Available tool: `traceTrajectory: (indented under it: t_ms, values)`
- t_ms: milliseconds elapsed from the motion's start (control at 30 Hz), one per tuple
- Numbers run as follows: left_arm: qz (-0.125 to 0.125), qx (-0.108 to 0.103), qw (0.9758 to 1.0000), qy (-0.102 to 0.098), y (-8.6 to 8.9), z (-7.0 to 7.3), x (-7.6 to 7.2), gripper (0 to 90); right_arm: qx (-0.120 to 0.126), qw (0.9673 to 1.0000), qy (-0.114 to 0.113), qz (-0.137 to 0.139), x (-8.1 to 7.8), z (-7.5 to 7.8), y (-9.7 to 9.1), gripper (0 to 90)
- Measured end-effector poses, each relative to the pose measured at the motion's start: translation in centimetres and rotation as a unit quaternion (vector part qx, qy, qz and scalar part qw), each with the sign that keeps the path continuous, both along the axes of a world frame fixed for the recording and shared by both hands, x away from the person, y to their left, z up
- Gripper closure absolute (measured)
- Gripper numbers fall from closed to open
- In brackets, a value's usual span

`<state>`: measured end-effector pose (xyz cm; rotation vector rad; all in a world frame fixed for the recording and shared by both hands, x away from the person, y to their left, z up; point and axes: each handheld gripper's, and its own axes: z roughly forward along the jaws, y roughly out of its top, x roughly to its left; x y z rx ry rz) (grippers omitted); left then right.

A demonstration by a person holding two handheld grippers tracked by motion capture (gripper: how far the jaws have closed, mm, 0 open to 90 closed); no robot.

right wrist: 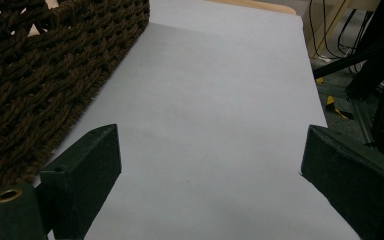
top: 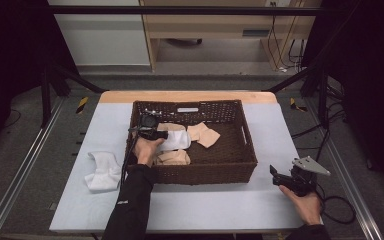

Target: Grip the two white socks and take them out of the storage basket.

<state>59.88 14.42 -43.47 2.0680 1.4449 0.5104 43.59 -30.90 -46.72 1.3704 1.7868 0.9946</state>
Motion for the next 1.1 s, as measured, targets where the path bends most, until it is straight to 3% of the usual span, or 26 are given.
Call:
traceTrajectory:
  t_ms: [100, 333, 400, 600, 700, 733, 867, 1000, 1033, 1067, 1100]
  values:
    - [-0.002, 0.002, 0.9999, 0.012, -0.1, -0.3, 0.1, 46.0, 0.001, 1.0000, 0.000, 0.000, 0.0, 0.0, 0.0, 9.3]
    - [-0.006, 0.004, 0.9997, 0.022, -0.2, -0.3, 0.2, 60.5, 0.002, 1.0000, 0.002, 0.001, 0.0, 0.0, 0.0, 9.7]
    - [-0.006, 0.005, 0.9996, 0.026, -0.2, -0.3, 0.1, 71.2, 0.003, 1.0000, 0.002, 0.000, 0.0, 0.0, 0.0, 9.8]
    - [-0.002, -0.016, 0.9996, 0.023, -0.1, 0.6, -0.2, 82.7, 0.001, 1.0000, 0.001, 0.000, 0.0, 0.0, -0.1, 9.9]
    - [-0.008, -0.032, 0.9994, 0.008, 0.0, 1.1, -0.5, 83.1, 0.000, 1.0000, 0.000, 0.000, -0.1, 0.0, -0.1, 10.2]
    - [-0.008, -0.032, 0.9994, 0.008, 0.0, 1.1, -0.5, 83.2, 0.000, 1.0000, 0.000, 0.000, -0.1, 0.0, -0.1, 10.2]
    - [-0.024, -0.030, 0.9989, -0.026, -0.4, 2.2, -1.3, 83.8, 0.000, 1.0000, 0.001, -0.001, 0.0, 0.0, -0.1, 10.1]
    - [-0.042, -0.044, 0.9957, -0.070, -0.7, 3.2, -2.0, 83.8, -0.001, 1.0000, 0.000, -0.002, -0.1, 0.1, -0.1, 10.2]
    - [-0.045, -0.056, 0.9934, -0.089, -0.8, 3.7, -2.4, 83.9, -0.001, 1.0000, 0.001, -0.003, -0.1, 0.1, -0.2, 10.2]
    - [-0.045, -0.056, 0.9934, -0.089, -0.8, 3.7, -2.4, 83.9, -0.001, 1.0000, 0.001, -0.003, -0.1, 0.0, -0.2, 10.2]
    - [-0.045, -0.064, 0.9918, -0.101, -0.7, 4.1, -2.6, 84.0, -0.002, 1.0000, 0.001, -0.002, 0.0, 0.0, -0.1, 10.2]
